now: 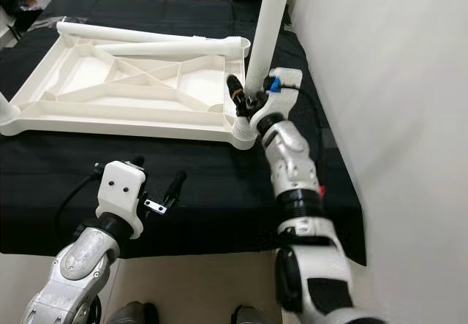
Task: Building children table
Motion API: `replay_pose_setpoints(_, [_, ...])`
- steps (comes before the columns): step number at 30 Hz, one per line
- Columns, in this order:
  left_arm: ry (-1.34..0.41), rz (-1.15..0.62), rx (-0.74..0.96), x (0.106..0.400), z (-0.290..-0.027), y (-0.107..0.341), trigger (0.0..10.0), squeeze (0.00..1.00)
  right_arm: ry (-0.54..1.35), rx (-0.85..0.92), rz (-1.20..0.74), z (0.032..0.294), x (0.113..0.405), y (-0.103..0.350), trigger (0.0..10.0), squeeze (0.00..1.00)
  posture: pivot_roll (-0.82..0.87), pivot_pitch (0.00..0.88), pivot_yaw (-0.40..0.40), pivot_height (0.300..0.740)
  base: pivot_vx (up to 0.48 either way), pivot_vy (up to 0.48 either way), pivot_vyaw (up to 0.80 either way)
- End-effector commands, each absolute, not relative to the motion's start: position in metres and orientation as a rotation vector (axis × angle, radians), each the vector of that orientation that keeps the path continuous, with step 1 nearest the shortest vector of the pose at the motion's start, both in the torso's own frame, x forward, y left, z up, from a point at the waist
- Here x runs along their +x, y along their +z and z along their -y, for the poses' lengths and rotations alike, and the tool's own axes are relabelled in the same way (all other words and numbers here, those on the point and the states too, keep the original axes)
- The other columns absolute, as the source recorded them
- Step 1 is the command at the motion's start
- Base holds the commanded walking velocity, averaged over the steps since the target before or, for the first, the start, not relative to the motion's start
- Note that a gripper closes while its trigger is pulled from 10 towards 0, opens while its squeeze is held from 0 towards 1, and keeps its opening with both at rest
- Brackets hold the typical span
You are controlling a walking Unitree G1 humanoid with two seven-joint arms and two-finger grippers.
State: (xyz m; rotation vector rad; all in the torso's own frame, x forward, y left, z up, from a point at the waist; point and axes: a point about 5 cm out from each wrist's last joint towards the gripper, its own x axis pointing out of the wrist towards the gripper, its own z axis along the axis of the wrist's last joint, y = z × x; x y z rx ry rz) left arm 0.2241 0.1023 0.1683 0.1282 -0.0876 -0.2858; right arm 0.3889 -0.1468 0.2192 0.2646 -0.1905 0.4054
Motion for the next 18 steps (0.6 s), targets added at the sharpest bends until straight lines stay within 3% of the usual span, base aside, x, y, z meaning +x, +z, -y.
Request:
replay_pose_setpoints(1, [-0.29, 0.079, 0.121, 0.224, -0.1, 0.166, 10.0, 0.0, 0.505, 0.289, 0.165, 0.142, 0.389, 0.216, 10.0, 0.0, 0.06, 0.129, -0.087, 0.74, 0.0, 0.0, 0.0])
replay_pose_setpoints(4, [-0.29, 0.08, 0.121, 0.224, -0.1, 0.166, 10.0, 0.0, 0.584, 0.283, 0.16, 0.139, 0.388, 0.218, 10.0, 0.0, 0.07, 0.13, -0.088, 0.74, 0.0, 0.0, 0.0])
replay_pose_setpoints(5, [-0.289, 0.081, 0.122, 0.224, -0.1, 0.166, 10.0, 0.0, 0.73, 0.257, 0.15, 0.132, 0.386, 0.22, 10.0, 0.0, 0.07, 0.133, -0.088, 0.74, 0.0, 0.0, 0.0])
replay_pose_setpoints(12, [-0.288, 0.081, 0.122, 0.224, -0.101, 0.166, 10.0, 0.0, 0.859, 0.213, 0.144, 0.125, 0.383, 0.219, 10.0, 0.0, 0.07, 0.131, -0.087, 0.74, 0.0, 0.0, 0.0])
replay_pose_setpoints(13, [-0.288, 0.081, 0.121, 0.224, -0.1, 0.166, 10.0, 0.0, 0.873, 0.191, 0.152, 0.123, 0.383, 0.218, 3.0, 0.0, 0.07, 0.126, -0.086, 0.74, 0.0, 0.0, 0.0])
replay_pose_setpoints(16, [-0.288, 0.081, 0.12, 0.224, -0.1, 0.166, 10.0, 0.0, 0.878, 0.177, 0.158, 0.121, 0.383, 0.218, 3.0, 0.0, 0.07, 0.126, -0.086, 0.74, 0.0, 0.0, 0.0])
replay_pose_setpoints(17, [-0.29, 0.081, 0.119, 0.223, -0.1, 0.166, 10.0, 0.0, 0.881, 0.18, 0.173, 0.12, 0.384, 0.22, 0.0, 0.0, 0.07, 0.122, -0.086, 0.74, 0.0, 0.0, 0.0])
replay_pose_setpoints(18, [-0.29, 0.081, 0.119, 0.223, -0.1, 0.166, 10.0, 0.0, 0.881, 0.18, 0.173, 0.12, 0.384, 0.22, 0.0, 0.0, 0.07, 0.122, -0.086, 0.74, 0.0, 0.0, 0.0])
